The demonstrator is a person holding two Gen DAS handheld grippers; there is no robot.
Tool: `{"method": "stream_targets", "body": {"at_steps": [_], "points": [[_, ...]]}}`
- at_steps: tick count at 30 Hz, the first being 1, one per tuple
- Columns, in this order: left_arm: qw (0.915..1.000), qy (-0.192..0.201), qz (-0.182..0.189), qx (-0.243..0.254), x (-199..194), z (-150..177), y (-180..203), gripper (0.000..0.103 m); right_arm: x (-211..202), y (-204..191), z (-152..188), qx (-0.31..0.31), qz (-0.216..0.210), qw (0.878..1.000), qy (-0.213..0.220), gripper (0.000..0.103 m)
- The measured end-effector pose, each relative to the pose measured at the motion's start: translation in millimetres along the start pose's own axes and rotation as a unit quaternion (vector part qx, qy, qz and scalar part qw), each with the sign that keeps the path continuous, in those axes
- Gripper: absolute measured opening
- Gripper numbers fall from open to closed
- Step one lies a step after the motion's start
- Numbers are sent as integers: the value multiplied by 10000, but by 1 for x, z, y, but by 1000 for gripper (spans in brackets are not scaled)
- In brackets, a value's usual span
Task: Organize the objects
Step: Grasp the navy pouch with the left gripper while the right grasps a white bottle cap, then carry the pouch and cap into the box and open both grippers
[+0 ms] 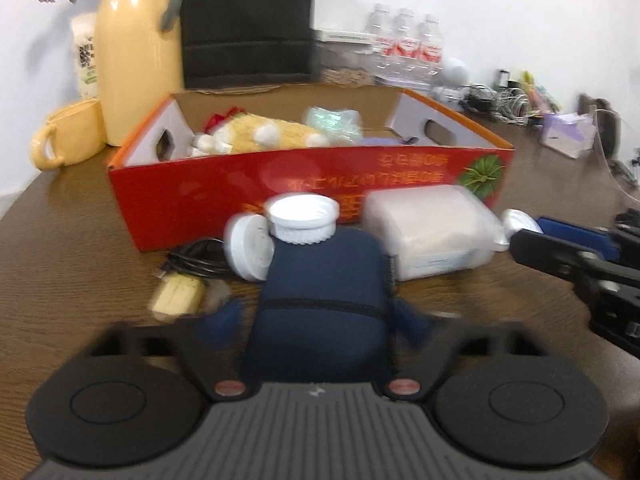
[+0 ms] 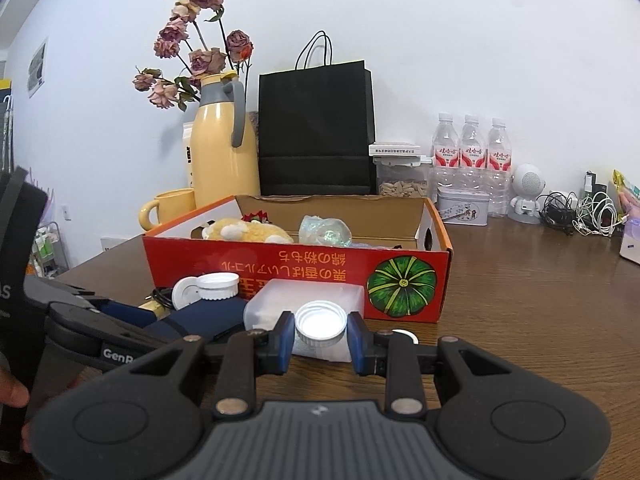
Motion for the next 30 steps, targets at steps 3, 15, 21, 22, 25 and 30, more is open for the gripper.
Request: {"method": "stream_targets", "body": {"at_steps": [3,15,21,22,25,30], "points": [[10000,49,26,-54,-4,1,0,66,0,1,0,10,4,10000,-6,27],[9983,200,417,-355,-40,3,-4,63,0,3,0,35,64,10000,-27,27],[9976,325,407,-451,-50,-3,-10,63,-1,2,-1,-32,113,9999,5,27],[9975,359,401,-467,-52,-5,-12,63,-1,1,-1,-45,126,9999,12,27],[9969,475,384,-489,-58,-13,-14,63,-2,0,-1,-87,161,9998,33,27],[9951,726,367,-554,-64,-40,-16,63,-3,-7,-16,-235,122,9994,200,27]]}}
Point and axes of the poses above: each gripper's, at about its wrist camera, not at the fingertips, and x roughly the way its jaws point, y to its right, z to its underside, the point moved 10 cm from there along x, roughly the way its jaws point, and after that the axes turned 12 degrees about -z, right-handed, at the moved point
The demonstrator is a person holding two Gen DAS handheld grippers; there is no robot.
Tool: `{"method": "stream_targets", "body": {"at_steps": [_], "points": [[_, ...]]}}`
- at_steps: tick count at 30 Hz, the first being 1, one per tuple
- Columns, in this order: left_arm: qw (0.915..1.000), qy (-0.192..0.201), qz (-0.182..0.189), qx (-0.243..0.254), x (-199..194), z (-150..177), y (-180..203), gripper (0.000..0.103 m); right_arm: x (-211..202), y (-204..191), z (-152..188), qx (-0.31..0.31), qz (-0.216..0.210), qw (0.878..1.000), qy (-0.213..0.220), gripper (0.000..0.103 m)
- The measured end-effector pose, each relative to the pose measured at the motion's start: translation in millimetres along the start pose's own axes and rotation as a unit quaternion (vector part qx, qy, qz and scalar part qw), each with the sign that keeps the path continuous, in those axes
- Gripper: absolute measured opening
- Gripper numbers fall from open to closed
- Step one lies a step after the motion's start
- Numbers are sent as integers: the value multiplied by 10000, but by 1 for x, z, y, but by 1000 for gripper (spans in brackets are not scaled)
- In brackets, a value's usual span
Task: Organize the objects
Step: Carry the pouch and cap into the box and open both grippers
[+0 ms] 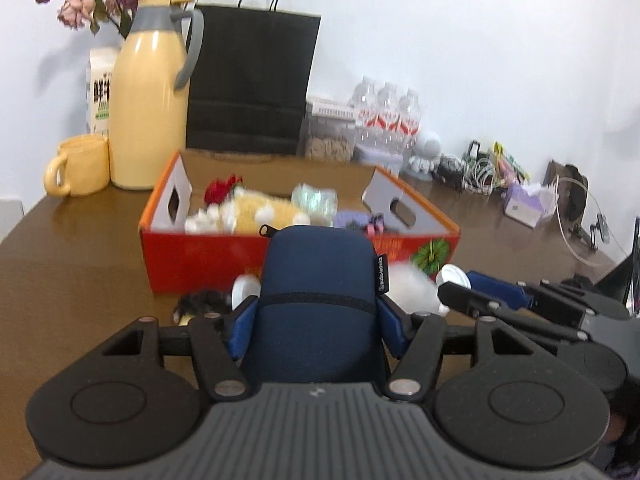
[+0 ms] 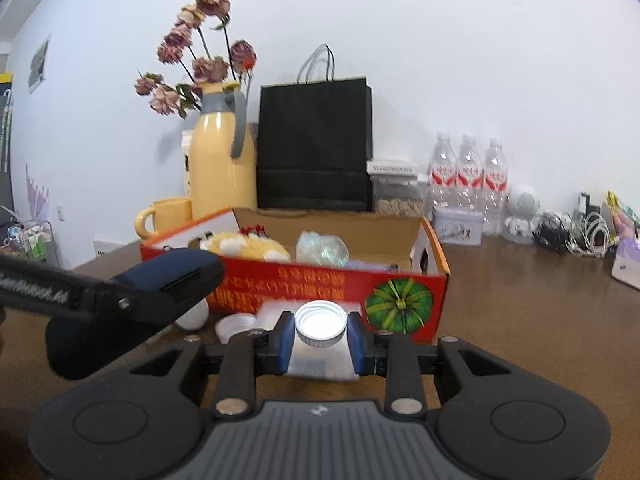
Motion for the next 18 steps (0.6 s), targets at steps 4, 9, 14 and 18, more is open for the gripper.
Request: {"method": "stream_targets", "body": {"at_steps": [4,9,14,18], "points": [[9997,240,6,-70,4,-29,6,63,3,0,-22,-70,-30,9998,167,27],[9988,403,-23,-265,23,-65,14,63,18,10,-51,-228,81,9994,253,27],[9982,380,-63,-459,57,-89,25,63,47,29,-70,-246,189,9993,199,27],[9978,289,-176,-566,89,-97,30,63,76,47,-78,-247,276,9993,66,27]]}}
Point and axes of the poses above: each gripper's, at about its wrist camera, not at the fingertips, and x roughly the way its jaws point, y to its right, z to its underside, the point moved 10 cm from there along x, roughly the way its jaws point, and after that the axes turned 12 degrees about -z, right-handed, at the moved point
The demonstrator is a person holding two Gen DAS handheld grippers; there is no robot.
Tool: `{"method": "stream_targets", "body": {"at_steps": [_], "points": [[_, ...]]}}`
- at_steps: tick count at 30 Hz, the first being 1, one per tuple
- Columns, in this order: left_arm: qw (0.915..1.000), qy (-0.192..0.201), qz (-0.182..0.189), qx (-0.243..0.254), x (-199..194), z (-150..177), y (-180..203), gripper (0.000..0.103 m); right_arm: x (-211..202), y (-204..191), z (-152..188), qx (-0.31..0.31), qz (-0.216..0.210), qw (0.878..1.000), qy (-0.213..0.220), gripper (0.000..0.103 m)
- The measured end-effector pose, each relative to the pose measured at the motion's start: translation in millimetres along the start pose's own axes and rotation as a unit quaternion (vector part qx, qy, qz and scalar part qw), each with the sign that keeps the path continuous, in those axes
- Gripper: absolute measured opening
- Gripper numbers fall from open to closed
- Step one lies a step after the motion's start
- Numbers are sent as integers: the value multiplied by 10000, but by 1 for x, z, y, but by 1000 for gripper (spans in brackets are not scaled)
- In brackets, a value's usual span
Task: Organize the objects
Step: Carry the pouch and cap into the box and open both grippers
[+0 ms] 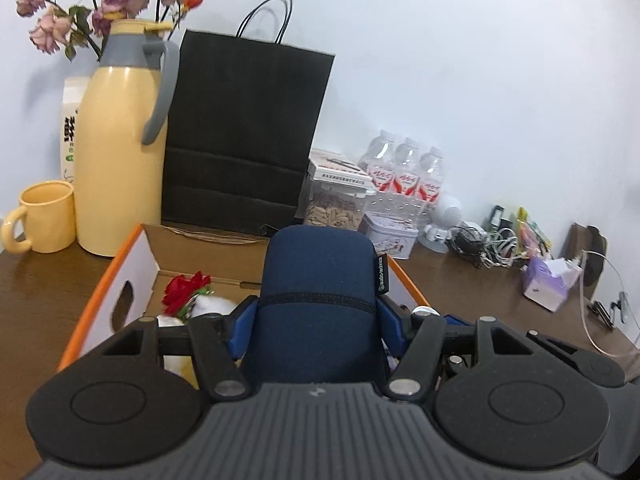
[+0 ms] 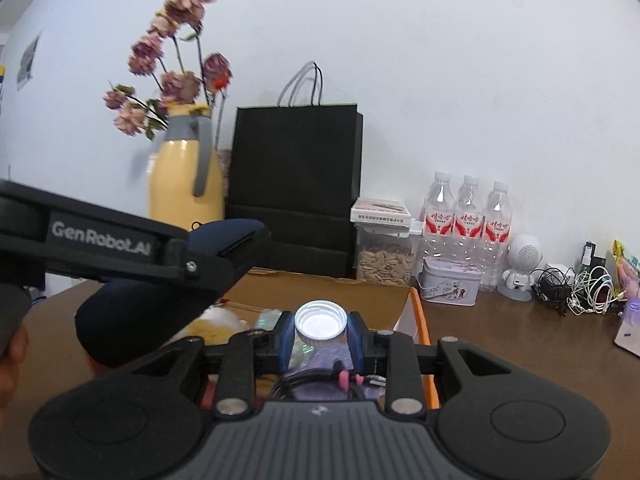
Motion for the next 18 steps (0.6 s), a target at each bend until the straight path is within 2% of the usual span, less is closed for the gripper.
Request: {"method": "stream_targets", "body": {"at_steps": [6,12,13,15,16,17,18], "points": [[9994,-225,-195,-174,47,-1,1,63,42,24,2,148,-16,9996,-228,27],[9987,-433,-226,-130,77,7,3,65,62,40,15,335,-35,9986,-400,27],[9986,-462,-237,-114,79,8,2,71,63,43,17,370,-42,9984,-421,27],[9989,-360,-288,-109,78,8,0,98,67,46,22,447,-61,9976,-527,28],[9991,-263,-331,-99,75,6,-1,103,68,47,24,475,-50,9973,-559,33],[9992,-211,-330,-91,74,5,-1,103,70,48,27,494,-39,9970,-601,38],[9993,-215,-295,-101,73,4,-1,103,71,48,29,520,-52,9965,-649,55]]}}
Point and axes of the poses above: each gripper's, at about its wrist camera, not at the fingertips, and x roughly the way its jaws point, y to its right, z to its underside, the point moved 10 cm from there along x, roughly the way its jaws point, and after that the axes turned 12 degrees about -z, right-handed, at the moved point
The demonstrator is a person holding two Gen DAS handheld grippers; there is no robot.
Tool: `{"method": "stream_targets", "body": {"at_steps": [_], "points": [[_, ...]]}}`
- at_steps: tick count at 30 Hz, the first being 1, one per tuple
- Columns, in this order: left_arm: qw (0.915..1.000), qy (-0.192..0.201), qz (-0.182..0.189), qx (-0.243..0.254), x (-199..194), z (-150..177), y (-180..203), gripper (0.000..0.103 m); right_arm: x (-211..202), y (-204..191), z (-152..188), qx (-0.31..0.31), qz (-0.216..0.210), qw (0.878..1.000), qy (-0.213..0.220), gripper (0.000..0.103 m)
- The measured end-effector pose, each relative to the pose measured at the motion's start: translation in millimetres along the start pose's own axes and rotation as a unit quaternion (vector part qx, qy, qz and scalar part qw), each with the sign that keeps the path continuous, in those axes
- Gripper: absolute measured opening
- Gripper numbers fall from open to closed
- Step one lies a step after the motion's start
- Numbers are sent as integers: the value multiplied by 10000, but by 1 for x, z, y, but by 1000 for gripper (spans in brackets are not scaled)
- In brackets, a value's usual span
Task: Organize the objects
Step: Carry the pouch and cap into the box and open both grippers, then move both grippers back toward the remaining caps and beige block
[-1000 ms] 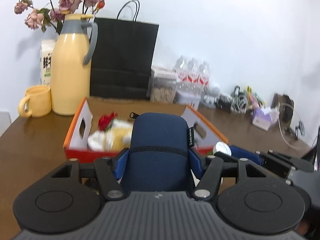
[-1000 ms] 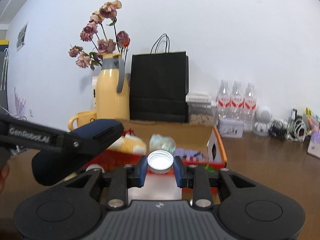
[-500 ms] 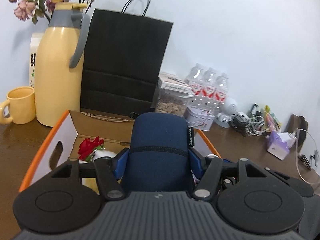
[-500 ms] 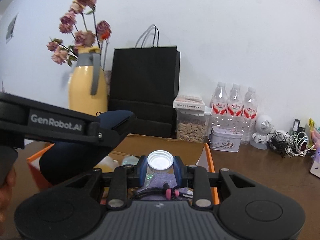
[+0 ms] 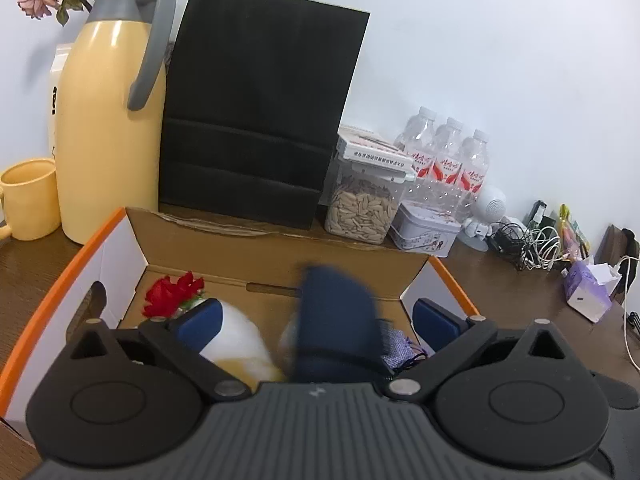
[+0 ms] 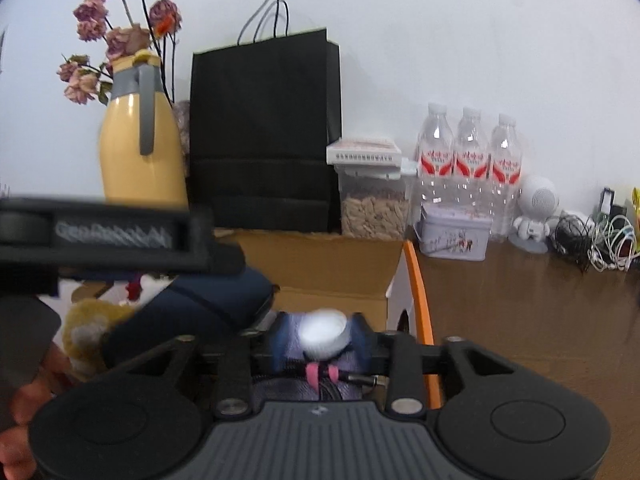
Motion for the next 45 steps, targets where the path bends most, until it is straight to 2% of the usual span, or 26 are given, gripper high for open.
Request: {"method": "stream_targets", "body": {"at_steps": [1,3,4,10,13,20,24,35,39,45], "points": [[10000,-23,34,-37,-1,0,-2,103,0,0,1,33,-45,10000,-14,74],[10000,-48,-28,-75,-1,0,-5,103,-1,-2,2,45,-65,10000,38,93],[9999,-52,-84,-78,-1,0,-8,103,-3,-2,2,28,-46,10000,69,95],[9999,21,-158,-54,-5,-1,-14,103,-7,-3,2,57,-43,9999,86,95],[9998,74,-127,108,-12,-1,-12,103,-9,-5,2,39,-44,10000,76,95],[9983,529,-84,242,-45,-4,-17,103,-26,-14,1,-80,-35,9998,180,96],[9973,684,-99,263,-63,0,-30,103,-41,-20,3,-169,-35,9994,297,101],[9979,573,-222,201,-107,20,-81,103,-89,-26,19,-212,20,9988,449,103],[9983,441,-284,235,-115,35,-102,103,-101,-24,34,-181,27,9994,304,103],[9978,165,-579,284,-115,59,-138,103,-110,-14,60,-159,155,9997,-49,103]]}}
Point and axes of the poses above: each gripper's, at about its wrist camera, not at the fingertips, and x roughly the way its jaws point, y to its right, z to its underside, the point moved 10 cm from there along x, roughly the way its jaws point, and after that the axes turned 12 degrees about -z, right-handed, at the moved point
